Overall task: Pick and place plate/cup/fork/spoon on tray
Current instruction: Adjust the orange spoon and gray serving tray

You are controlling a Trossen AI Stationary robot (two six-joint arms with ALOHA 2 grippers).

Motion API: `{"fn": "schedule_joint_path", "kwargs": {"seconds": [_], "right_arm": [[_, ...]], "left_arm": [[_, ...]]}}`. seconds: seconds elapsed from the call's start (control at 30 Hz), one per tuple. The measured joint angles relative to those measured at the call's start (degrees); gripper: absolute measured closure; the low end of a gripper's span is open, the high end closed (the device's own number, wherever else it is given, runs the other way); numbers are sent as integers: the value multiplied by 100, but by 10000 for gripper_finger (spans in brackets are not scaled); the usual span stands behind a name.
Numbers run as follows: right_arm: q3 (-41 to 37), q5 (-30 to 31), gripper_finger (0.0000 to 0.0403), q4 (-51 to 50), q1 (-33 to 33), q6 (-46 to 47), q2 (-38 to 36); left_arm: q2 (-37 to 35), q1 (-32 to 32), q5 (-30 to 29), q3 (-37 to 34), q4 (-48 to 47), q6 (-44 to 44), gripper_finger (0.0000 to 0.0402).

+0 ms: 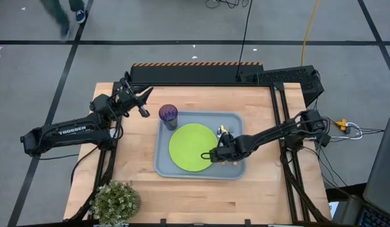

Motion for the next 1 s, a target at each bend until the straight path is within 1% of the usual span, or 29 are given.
{"fn": "schedule_joint_path", "kwargs": {"seconds": [0.07,0.57,0.67,0.77,1.0], "right_arm": [[0,-98,247,-13,0,8,56],[0,-32,248,6,0,114,59],[2,96,248,104,-4,-67,44],[47,79,248,85,-51,-324,15],[125,61,248,-301,-182,-1098,-151]], "left_arm": [[0,0,2,0,0,0,325],[0,0,0,0,0,-4,325],[0,0,2,0,0,-4,325],[0,2,2,0,0,-9,325],[0,-2,0,0,3,-25,325]]}}
